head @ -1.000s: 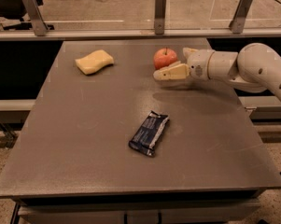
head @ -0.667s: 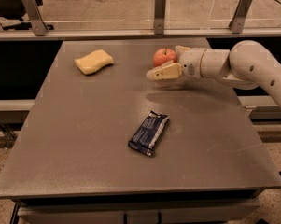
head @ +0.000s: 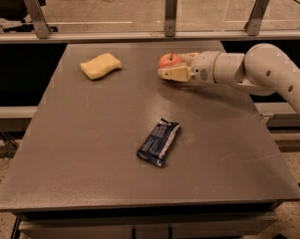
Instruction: Move apple near rxbar blueberry
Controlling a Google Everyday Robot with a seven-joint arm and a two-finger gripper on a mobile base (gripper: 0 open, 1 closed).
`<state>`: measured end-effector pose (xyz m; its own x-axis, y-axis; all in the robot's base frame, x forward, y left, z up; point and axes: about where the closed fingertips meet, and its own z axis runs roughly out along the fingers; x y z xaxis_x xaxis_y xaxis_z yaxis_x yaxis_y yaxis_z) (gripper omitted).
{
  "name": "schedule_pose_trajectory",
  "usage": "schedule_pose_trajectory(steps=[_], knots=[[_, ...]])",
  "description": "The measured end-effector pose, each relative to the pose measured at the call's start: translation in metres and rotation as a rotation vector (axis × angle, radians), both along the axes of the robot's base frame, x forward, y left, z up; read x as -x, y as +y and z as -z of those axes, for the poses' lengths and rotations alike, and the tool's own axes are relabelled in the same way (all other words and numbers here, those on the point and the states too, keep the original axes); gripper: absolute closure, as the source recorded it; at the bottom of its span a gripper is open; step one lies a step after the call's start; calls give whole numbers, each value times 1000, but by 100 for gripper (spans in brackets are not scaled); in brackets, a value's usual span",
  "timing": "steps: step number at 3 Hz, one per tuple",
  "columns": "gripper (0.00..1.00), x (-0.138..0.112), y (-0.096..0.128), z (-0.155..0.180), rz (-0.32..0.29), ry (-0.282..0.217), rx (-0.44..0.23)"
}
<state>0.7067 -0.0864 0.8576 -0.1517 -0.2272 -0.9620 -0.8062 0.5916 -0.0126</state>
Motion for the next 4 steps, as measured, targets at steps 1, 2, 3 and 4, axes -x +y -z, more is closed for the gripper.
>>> schedule_pose_trajectory(steps=[1,2,3,4], knots=[[65,0,-1,2,-19,18,-13],[88,4,-27,-7,-44,37,-45],[100,21,-51,-30,-118,52,-63],[100,62,-59,-41,-218,127,15]])
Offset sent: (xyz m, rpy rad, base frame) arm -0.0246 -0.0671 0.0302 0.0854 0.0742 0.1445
